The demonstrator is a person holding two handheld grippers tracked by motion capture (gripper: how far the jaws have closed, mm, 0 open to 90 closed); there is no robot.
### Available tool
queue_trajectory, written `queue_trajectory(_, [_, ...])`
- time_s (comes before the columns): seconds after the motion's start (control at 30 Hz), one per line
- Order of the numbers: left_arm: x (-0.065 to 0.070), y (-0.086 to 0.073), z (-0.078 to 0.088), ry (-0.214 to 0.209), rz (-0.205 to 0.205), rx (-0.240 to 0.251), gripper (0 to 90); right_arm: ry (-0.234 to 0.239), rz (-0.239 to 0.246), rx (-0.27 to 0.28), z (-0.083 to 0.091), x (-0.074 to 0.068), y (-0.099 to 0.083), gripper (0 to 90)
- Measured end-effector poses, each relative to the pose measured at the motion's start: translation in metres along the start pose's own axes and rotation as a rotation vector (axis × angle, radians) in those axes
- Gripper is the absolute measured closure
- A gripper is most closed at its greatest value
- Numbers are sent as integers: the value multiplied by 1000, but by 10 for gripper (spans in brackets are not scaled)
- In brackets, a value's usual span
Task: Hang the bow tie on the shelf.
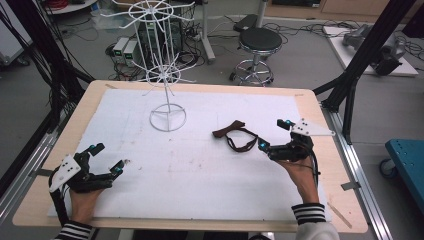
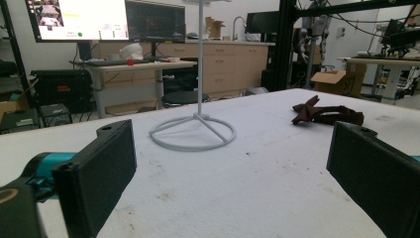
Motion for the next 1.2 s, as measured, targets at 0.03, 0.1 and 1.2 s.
queue_trajectory(0.03, [0,0,0,0,0,0,55,0,0,0,0,0,0,7])
queue_trajectory(0.1, [0,0,0,0,0,0,55,11,10,-16,-4,3,6,7])
queue_trajectory(1.2, [0,0,0,0,0,0,55,189,254,-385,-109,16,60,7])
Point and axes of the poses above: each handheld gripper's, and its own axes: z roughly backward along the jaws, y roughly out of its top, x roughly to its right, the point moved 2 cm from there along -z, roughly forward along the jaws, and after that the axes turned 3 degrees about -y, right-handed, at the moved point
